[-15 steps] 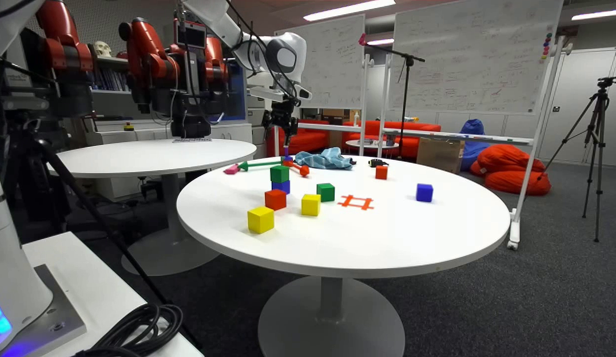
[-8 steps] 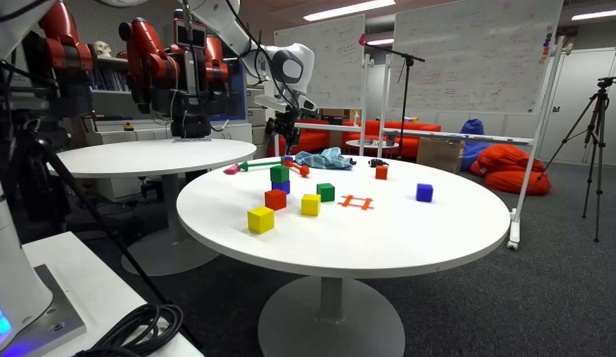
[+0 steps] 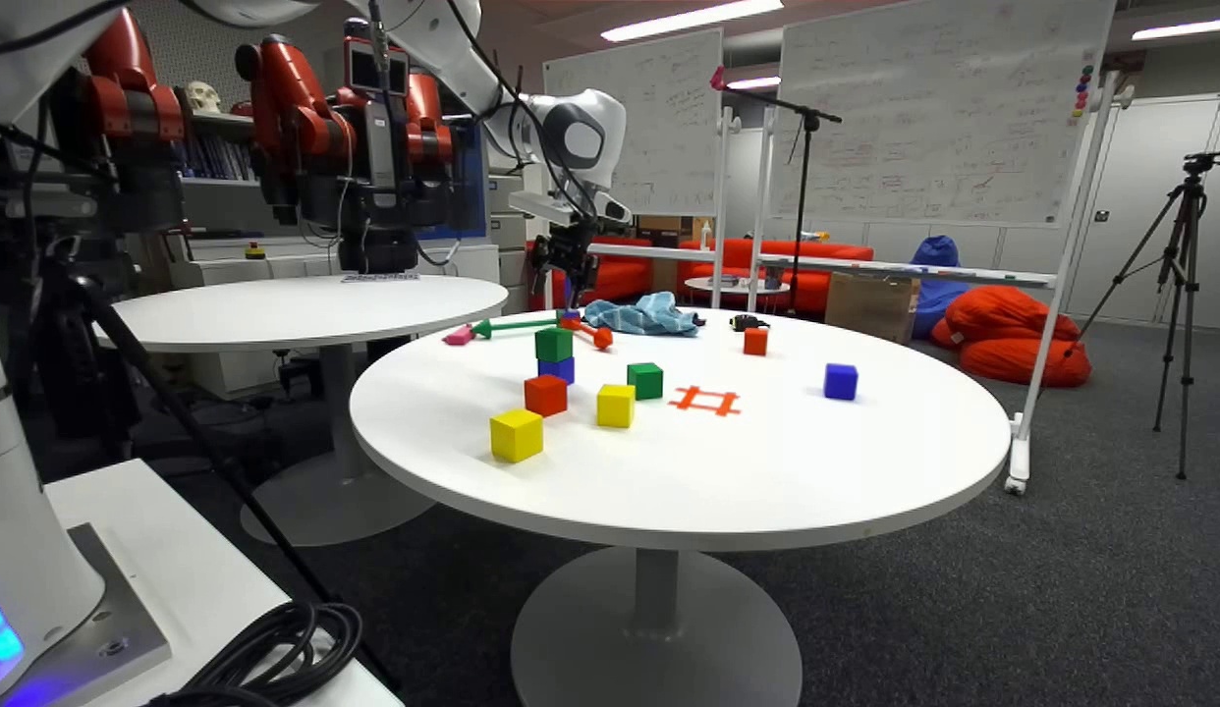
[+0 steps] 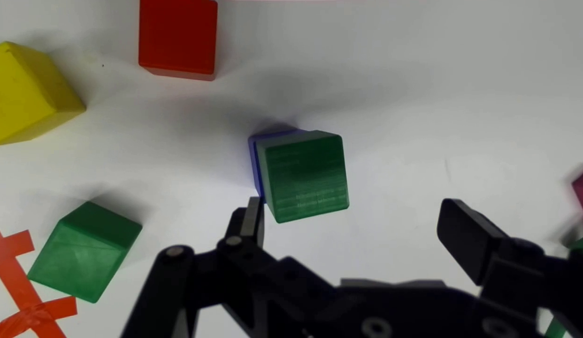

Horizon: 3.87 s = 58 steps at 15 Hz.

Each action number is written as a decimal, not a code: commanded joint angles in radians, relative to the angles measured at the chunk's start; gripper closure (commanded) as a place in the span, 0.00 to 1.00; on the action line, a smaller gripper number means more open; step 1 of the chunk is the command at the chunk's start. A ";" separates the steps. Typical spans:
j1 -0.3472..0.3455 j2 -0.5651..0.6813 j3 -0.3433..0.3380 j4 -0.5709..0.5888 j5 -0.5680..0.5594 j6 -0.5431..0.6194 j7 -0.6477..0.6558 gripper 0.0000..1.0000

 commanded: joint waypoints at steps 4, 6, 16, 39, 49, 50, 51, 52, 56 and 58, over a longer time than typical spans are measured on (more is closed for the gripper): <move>-0.006 0.006 0.008 0.007 -0.006 -0.003 0.003 0.00; -0.006 0.006 0.008 0.007 -0.006 -0.003 0.003 0.00; 0.016 0.029 -0.015 0.028 -0.064 -0.004 0.030 0.00; 0.079 0.177 -0.022 0.219 -0.241 -0.166 0.039 0.00; 0.077 0.248 -0.019 0.289 -0.231 -0.221 0.033 0.00; 0.076 0.253 -0.018 0.290 -0.229 -0.221 0.031 0.00; 0.074 0.256 -0.018 0.291 -0.228 -0.222 0.029 0.00; 0.072 0.262 -0.017 0.296 -0.226 -0.222 0.027 0.25; 0.074 0.274 -0.019 0.306 -0.228 -0.228 0.029 0.50; 0.074 0.279 -0.019 0.312 -0.228 -0.234 0.031 0.64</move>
